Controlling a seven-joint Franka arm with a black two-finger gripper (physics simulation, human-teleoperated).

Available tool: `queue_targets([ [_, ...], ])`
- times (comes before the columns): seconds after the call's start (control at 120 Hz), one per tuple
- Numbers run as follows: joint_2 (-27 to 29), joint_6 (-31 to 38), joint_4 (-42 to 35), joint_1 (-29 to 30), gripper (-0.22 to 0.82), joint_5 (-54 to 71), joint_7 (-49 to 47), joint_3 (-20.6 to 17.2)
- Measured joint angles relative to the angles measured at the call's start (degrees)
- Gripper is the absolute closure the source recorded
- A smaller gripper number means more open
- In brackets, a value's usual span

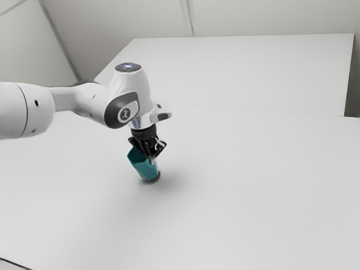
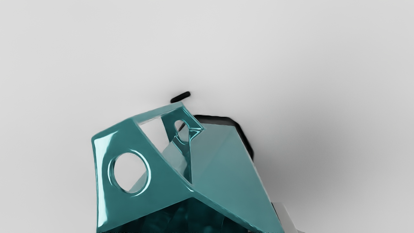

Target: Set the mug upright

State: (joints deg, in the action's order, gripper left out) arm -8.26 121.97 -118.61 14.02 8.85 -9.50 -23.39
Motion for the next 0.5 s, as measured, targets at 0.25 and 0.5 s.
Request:
queue_targets([
  [0.25, -1.29, 1.18, -0.04, 0.04, 0.66, 0.33, -1.34, 0.08],
  [0.5, 3.65, 0.65, -0.01, 0.06, 0.21, 0.67, -2.29, -0.08],
])
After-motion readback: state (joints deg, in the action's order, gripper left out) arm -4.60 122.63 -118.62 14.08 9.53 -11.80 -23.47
